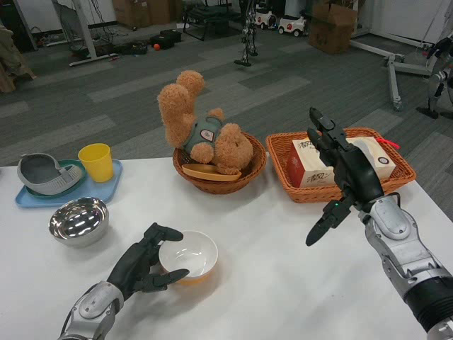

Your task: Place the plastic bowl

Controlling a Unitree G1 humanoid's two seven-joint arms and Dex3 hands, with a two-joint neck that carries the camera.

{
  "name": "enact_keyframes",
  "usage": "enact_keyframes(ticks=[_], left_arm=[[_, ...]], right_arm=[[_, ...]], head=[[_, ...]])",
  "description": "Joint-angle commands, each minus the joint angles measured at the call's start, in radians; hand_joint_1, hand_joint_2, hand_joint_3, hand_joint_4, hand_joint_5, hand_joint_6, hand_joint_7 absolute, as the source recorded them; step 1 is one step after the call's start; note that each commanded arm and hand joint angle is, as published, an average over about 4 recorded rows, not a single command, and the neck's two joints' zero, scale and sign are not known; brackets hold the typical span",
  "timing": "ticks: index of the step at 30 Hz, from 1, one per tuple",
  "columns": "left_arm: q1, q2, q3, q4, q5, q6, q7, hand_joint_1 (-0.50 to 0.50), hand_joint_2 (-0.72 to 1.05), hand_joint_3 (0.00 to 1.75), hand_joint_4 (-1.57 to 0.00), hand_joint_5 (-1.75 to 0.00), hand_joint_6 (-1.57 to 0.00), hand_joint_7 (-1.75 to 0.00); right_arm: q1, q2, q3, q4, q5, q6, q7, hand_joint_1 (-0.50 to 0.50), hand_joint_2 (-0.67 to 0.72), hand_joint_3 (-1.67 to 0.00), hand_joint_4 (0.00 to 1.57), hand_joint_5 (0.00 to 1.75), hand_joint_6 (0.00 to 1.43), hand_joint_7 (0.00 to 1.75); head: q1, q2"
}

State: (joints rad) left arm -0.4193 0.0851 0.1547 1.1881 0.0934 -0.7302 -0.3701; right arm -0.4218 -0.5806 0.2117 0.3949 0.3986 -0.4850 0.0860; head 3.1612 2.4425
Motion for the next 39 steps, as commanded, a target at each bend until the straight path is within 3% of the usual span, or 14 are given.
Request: enact_keyframes(ticks=[1,6,9,12,17,23,30,35,39], left_arm=[[-0.007,0.009,-0.002,0.026,0.016,-0.012,0.0,-0.5,1.05,0.61,0.0,-1.75,0.0,-1.26],[0.0,0.012,0.003,0.045,0.053,-0.012,0.0,-0.5,1.05,0.61,0.0,-1.75,0.0,-1.12],[0.006,0.012,0.003,0.045,0.054,-0.012,0.0,-0.5,1.05,0.61,0.0,-1.62,0.0,-1.03],[0.011,0.016,0.004,0.045,0.054,-0.013,-0.003,-0.5,1.05,0.61,0.0,-1.33,0.0,-0.98],[0.03,0.025,0.007,0.036,0.055,-0.038,-0.005,-0.5,1.05,0.61,0.0,-0.62,0.0,-0.8],[0.038,0.026,0.035,0.034,0.061,-0.1,0.005,-0.5,1.05,0.48,0.0,-0.05,0.0,-0.65],[0.058,0.023,0.132,0.033,0.177,-0.238,0.153,-0.5,1.05,0.31,0.0,0.0,0.0,-0.56],[0.062,0.018,0.181,0.033,0.197,-0.287,0.192,-0.5,1.05,0.11,0.0,0.0,0.0,-0.56],[0.069,0.011,0.233,0.025,0.19,-0.303,0.191,-0.48,1.0,0.0,0.0,0.0,0.0,-0.56]], right_arm=[[-0.006,0.002,0.004,0.0,0.013,-0.013,-0.006,-0.46,0.28,-0.08,0.0,0.0,0.0,0.0],[-0.006,0.002,0.009,-0.002,0.019,-0.014,-0.006,-0.46,0.28,-0.08,0.0,0.0,0.0,0.0],[-0.006,0.002,0.009,-0.003,0.019,-0.014,-0.006,-0.46,0.28,-0.08,0.0,0.0,0.0,0.0],[-0.006,0.002,0.009,-0.005,0.019,-0.014,-0.006,-0.46,0.28,-0.06,0.0,0.0,0.0,0.0],[-0.006,0.002,0.009,-0.007,0.019,-0.014,-0.006,-0.46,0.28,-0.06,0.0,0.0,0.0,0.0],[-0.006,0.002,0.01,-0.007,0.019,-0.014,-0.006,-0.46,0.3,-0.08,0.0,0.0,0.0,0.0],[-0.006,0.002,0.013,-0.009,0.019,-0.014,-0.006,-0.46,0.28,-0.06,0.0,0.0,0.0,0.0],[-0.005,0.002,0.014,-0.011,0.019,-0.014,-0.006,-0.46,0.28,-0.06,0.0,0.0,0.0,0.0],[-0.002,0.002,0.014,-0.014,0.019,-0.014,-0.006,-0.46,0.28,-0.04,0.0,0.0,0.0,0.0]], head=[[0.006,-0.004],[0.013,-0.008],[0.017,-0.012],[0.02,-0.016],[0.027,-0.021],[0.034,-0.027],[0.04,-0.037],[0.044,-0.04],[0.045,-0.039]])
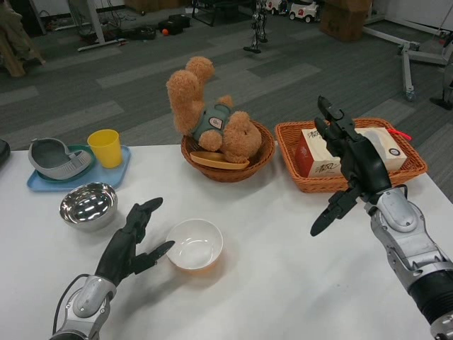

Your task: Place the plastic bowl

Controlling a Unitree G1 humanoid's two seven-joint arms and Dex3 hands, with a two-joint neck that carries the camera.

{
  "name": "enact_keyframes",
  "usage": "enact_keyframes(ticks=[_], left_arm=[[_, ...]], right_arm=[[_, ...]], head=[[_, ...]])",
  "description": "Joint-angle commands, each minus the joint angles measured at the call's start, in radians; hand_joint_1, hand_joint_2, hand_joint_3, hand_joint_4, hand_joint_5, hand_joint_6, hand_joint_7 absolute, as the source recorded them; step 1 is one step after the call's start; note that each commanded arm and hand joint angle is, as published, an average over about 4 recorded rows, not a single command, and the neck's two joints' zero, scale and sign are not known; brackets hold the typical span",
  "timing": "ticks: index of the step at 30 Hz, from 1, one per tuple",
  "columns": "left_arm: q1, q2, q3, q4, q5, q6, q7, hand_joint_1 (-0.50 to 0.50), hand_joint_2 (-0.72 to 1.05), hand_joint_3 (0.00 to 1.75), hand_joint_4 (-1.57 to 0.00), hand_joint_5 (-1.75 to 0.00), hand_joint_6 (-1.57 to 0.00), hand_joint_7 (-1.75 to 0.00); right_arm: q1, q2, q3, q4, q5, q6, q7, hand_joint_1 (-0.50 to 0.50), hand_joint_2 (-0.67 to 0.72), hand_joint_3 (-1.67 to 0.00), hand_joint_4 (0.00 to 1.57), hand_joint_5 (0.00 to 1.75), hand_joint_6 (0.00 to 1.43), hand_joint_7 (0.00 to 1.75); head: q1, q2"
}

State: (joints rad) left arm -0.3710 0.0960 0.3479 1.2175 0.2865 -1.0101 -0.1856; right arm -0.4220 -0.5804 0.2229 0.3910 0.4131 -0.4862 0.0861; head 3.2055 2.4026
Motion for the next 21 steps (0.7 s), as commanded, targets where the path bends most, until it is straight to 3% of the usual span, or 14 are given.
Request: enact_keyframes(ticks=[1,6,7,10,11,17,21], left_arm=[[0.024,-0.002,0.05,-0.013,-0.008,-0.027,0.007,-0.48,0.96,0.0,0.0,0.0,0.0,-0.56],[0.063,-0.011,0.051,-0.191,-0.122,0.024,0.003,-0.48,0.72,0.0,0.0,0.0,0.0,-0.56],[0.072,-0.011,0.039,-0.243,-0.144,0.054,-0.003,-0.48,0.56,0.0,0.0,0.0,0.0,-0.56],[0.091,-0.011,-0.013,-0.404,-0.232,0.152,-0.041,-0.48,-0.15,0.0,0.0,0.0,0.0,-0.49],[0.092,-0.011,-0.03,-0.449,-0.265,0.178,-0.053,-0.48,-0.28,0.0,0.0,0.0,0.0,-0.45],[0.092,-0.007,-0.089,-0.69,-0.43,0.276,-0.061,-0.48,-0.61,0.0,0.0,0.0,0.0,-0.35],[0.09,-0.005,-0.091,-0.762,-0.474,0.315,-0.059,-0.48,-0.72,0.0,0.0,0.0,0.0,-0.35]], right_arm=[[-0.002,0.001,0.003,-0.011,0.005,-0.012,-0.006,-0.46,0.28,-0.04,0.0,0.0,0.0,0.0],[0.0,-0.001,0.006,-0.013,0.007,-0.012,-0.006,-0.46,0.28,-0.06,0.0,0.0,0.0,0.0],[0.0,-0.001,0.007,-0.013,0.007,-0.012,-0.006,-0.46,0.28,-0.08,0.0,0.0,0.0,0.0],[-0.001,-0.002,0.01,-0.014,0.008,-0.012,-0.006,-0.46,0.28,-0.08,0.0,0.0,0.0,0.0],[-0.001,-0.002,0.01,-0.014,0.008,-0.012,-0.006,-0.46,0.28,-0.08,0.0,0.0,0.0,0.0],[0.0,-0.001,0.012,-0.013,0.01,-0.012,-0.006,-0.46,0.28,-0.06,0.0,0.0,0.0,0.0],[0.0,-0.001,0.012,-0.012,0.013,-0.012,-0.006,-0.46,0.28,-0.02,0.0,0.0,0.0,0.0]], head=[[0.001,0.001],[0.007,0.008],[0.008,0.012],[0.009,0.022],[0.007,0.026],[-0.011,0.052],[-0.022,0.065]])
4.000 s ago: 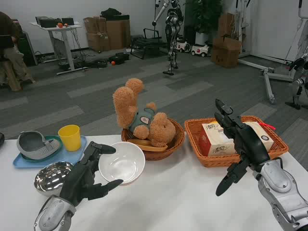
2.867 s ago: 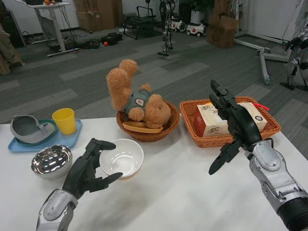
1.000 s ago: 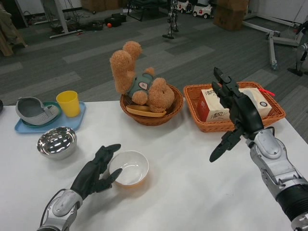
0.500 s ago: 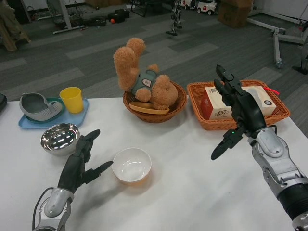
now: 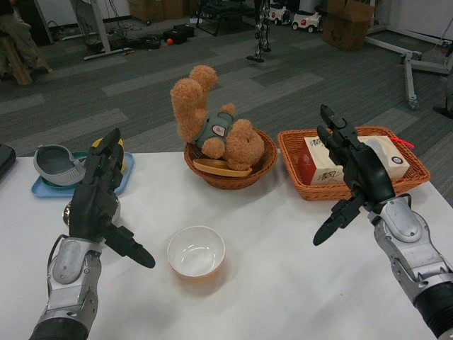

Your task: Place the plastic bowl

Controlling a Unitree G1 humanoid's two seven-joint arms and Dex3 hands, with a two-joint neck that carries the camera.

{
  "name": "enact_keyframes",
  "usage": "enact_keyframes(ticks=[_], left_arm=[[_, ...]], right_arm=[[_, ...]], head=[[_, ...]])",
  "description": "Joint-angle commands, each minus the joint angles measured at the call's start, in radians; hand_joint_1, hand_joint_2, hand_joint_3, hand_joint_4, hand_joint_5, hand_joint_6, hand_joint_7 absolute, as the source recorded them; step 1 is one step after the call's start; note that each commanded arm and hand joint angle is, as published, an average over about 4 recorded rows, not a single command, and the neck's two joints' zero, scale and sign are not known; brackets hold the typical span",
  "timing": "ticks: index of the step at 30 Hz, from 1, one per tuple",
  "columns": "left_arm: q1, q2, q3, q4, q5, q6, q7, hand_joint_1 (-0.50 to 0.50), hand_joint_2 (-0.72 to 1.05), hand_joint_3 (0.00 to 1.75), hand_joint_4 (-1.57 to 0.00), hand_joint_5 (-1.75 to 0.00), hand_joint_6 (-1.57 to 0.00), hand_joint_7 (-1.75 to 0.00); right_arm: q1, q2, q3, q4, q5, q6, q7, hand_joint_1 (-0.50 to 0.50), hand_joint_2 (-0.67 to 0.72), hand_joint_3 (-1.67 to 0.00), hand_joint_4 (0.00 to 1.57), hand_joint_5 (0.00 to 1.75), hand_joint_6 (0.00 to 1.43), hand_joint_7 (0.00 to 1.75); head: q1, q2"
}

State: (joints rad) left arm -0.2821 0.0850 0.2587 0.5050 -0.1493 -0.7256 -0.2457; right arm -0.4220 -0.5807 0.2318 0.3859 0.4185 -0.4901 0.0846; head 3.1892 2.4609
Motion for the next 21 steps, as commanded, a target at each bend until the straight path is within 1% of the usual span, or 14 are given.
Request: enact_keyframes(ticks=[1,4,7,10,12,15,17,19,21], left_arm=[[0.001,0.008,-0.003,-0.062,-0.049,0.035,0.002,-0.48,-0.72,0.0,0.0,0.0,0.0,-0.35],[-0.001,0.014,-0.007,-0.086,-0.067,0.05,0.002,-0.48,-0.72,0.0,0.0,0.0,0.0,-0.35],[-0.001,0.019,-0.013,-0.112,-0.084,0.081,-0.003,-0.48,-0.7,0.0,0.0,0.0,0.0,-0.35],[0.001,0.032,-0.047,-0.127,-0.149,0.118,-0.02,-0.48,-0.68,0.0,0.0,0.0,0.0,-0.35],[0.001,0.04,-0.062,-0.132,-0.172,0.13,-0.027,-0.48,-0.72,0.0,0.0,0.0,0.0,-0.35],[0.002,0.046,-0.07,-0.149,-0.177,0.156,-0.037,-0.48,-0.72,0.0,0.0,0.0,0.0,-0.35],[0.004,0.05,-0.077,-0.166,-0.178,0.18,-0.045,-0.48,-0.72,0.0,0.0,0.0,0.0,-0.35],[0.004,0.052,-0.085,-0.179,-0.18,0.197,-0.053,-0.48,-0.72,0.0,0.0,0.0,0.0,-0.35],[0.003,0.052,-0.09,-0.185,-0.181,0.206,-0.06,-0.48,-0.7,0.0,0.0,0.0,0.0,-0.35]], right_arm=[[0.0,-0.001,0.004,-0.006,0.008,-0.008,-0.005,-0.46,0.28,-0.02,0.0,0.0,0.0,0.0],[-0.001,-0.002,0.005,-0.004,0.01,-0.008,-0.005,-0.46,0.28,-0.08,0.0,0.0,0.0,0.0],[-0.001,-0.003,0.006,-0.002,0.013,-0.008,-0.005,-0.46,0.28,-0.08,0.0,0.0,0.0,0.0],[-0.001,-0.004,0.006,-0.002,0.02,-0.008,-0.005,-0.46,0.28,-0.06,0.0,0.0,0.0,0.0],[-0.001,-0.004,0.006,-0.002,0.025,-0.008,-0.005,-0.46,0.28,-0.02,0.0,0.0,0.0,0.0],[-0.001,-0.004,0.006,-0.002,0.031,-0.009,-0.005,-0.46,0.28,-0.06,0.0,0.0,0.0,0.0],[-0.001,-0.004,0.006,-0.001,0.038,-0.013,-0.006,-0.46,0.28,-0.04,0.0,0.0,0.0,0.0],[-0.001,-0.004,0.006,0.001,0.043,-0.018,-0.007,-0.46,0.31,-0.04,0.0,0.0,0.0,0.0],[-0.001,-0.004,0.006,0.003,0.048,-0.023,-0.009,-0.46,0.34,-0.08,0.0,0.0,0.0,0.0]], head=[[-0.009,0.009],[-0.016,0.015],[-0.022,0.022],[-0.029,0.03],[-0.038,0.047],[-0.055,0.082],[-0.069,0.104],[-0.073,0.107],[-0.087,0.13]])
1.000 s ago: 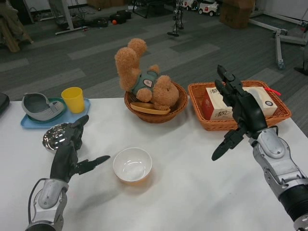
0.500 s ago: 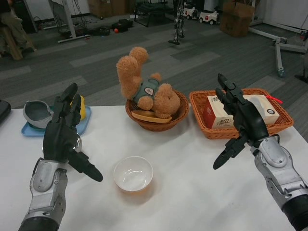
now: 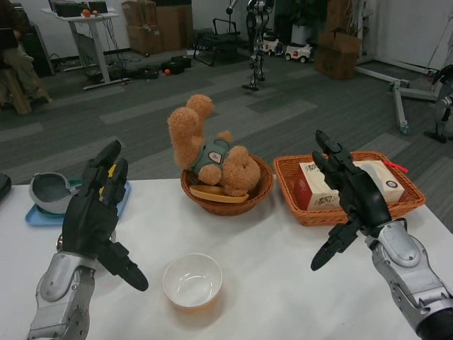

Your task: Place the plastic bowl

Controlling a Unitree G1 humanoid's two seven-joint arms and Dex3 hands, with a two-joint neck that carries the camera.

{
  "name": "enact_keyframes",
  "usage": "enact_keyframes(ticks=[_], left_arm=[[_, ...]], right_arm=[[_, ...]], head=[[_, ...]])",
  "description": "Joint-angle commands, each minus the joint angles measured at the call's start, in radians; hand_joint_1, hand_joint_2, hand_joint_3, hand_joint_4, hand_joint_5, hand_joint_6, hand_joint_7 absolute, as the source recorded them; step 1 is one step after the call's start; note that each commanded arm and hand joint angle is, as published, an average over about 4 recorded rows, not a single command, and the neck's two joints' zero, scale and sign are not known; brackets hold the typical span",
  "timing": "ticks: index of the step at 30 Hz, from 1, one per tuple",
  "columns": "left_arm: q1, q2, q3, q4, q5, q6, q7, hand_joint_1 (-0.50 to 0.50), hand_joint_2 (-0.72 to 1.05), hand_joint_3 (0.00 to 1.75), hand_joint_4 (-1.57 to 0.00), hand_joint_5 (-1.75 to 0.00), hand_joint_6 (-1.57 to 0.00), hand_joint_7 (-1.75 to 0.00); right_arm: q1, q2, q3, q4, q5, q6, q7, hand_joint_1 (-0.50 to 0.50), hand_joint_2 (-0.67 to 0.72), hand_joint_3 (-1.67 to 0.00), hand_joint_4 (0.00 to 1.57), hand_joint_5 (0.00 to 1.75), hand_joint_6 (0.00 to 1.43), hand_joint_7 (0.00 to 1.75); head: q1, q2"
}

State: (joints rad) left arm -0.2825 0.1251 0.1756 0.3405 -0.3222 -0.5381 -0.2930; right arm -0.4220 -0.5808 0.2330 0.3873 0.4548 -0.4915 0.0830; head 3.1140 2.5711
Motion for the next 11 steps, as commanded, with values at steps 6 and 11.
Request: enact_keyframes(ticks=[6,11], left_arm=[[-0.003,0.011,-0.018,-0.037,-0.009,0.068,-0.049,-0.48,-0.64,0.0,0.0,0.0,0.0,-0.35],[-0.003,0.011,-0.021,-0.037,-0.013,0.069,-0.049,-0.48,-0.64,0.0,0.0,0.0,0.0,-0.35]], right_arm=[[0.0,-0.004,0.006,0.008,0.021,-0.03,-0.011,-0.46,0.34,-0.08,0.0,0.0,0.0,0.0],[0.0,-0.004,0.006,0.011,0.025,-0.032,-0.011,-0.46,0.34,-0.05,0.0,0.0,0.0,0.0]], head=[[-0.03,0.038],[-0.02,0.025]])
